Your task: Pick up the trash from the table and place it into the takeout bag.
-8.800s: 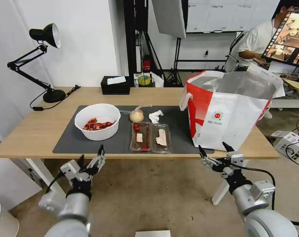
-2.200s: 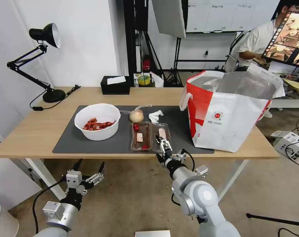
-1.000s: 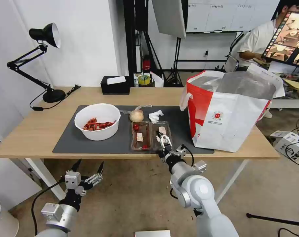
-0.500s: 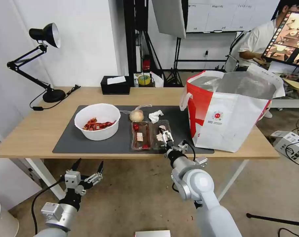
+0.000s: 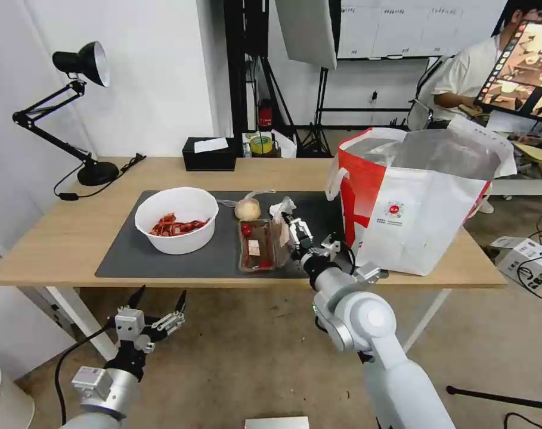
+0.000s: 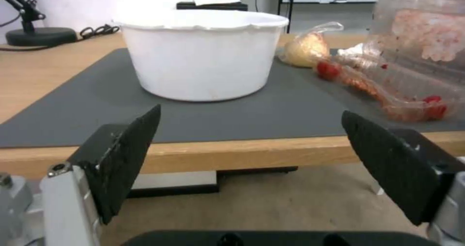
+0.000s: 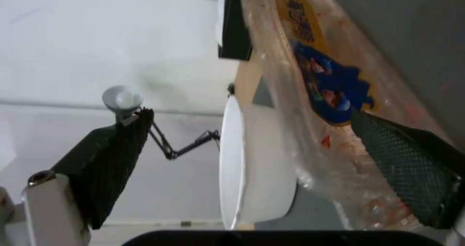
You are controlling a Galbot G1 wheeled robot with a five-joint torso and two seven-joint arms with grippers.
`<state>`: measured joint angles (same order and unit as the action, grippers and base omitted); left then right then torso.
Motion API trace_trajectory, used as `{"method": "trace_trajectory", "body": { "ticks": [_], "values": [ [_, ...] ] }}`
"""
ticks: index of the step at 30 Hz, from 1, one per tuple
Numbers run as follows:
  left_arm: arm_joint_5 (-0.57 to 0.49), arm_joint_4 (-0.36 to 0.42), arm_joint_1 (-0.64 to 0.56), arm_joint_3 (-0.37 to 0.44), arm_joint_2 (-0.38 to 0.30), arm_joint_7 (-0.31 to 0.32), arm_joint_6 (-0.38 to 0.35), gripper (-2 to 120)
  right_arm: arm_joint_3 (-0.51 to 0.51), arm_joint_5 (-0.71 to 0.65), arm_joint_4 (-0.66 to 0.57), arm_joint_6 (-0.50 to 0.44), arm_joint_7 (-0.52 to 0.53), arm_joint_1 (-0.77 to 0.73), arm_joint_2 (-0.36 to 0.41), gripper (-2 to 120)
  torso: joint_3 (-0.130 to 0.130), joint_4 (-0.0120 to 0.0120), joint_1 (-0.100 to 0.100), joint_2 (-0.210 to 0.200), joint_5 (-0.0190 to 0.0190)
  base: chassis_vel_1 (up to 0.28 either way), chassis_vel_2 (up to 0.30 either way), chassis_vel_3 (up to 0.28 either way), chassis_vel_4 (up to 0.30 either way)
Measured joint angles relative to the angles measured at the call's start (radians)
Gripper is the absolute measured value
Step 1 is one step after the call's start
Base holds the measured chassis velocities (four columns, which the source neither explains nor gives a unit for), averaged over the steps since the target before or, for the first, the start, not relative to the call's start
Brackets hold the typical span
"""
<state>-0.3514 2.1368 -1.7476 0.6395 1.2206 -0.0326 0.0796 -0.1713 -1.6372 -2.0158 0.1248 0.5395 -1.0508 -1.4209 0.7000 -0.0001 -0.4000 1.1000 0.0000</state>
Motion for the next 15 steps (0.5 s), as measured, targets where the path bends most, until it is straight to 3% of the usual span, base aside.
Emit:
{"method": "trace_trajectory", "body": {
  "ticks": [7, 15],
  "values": [
    [-0.004, 0.005, -0.006, 0.014, 0.003, 0.000, 0.001, 100, 0.055, -0.027, 0.061, 0.105, 0.129, 0.092, -0.059, 100, 0.000, 0.0002, 0.000, 0.000, 0.0000, 0.000, 0.000, 0.000, 0.000],
    [-0.016, 0.006, 0.000, 0.020, -0.007, 0.000, 0.003, 100, 0.082, -0.032, 0.086, 0.109, 0.143, 0.120, -0.054, 100, 0.000, 0.0001, 0.000, 0.000, -0.0001, 0.000, 0.000, 0.000, 0.000]
  ]
}}
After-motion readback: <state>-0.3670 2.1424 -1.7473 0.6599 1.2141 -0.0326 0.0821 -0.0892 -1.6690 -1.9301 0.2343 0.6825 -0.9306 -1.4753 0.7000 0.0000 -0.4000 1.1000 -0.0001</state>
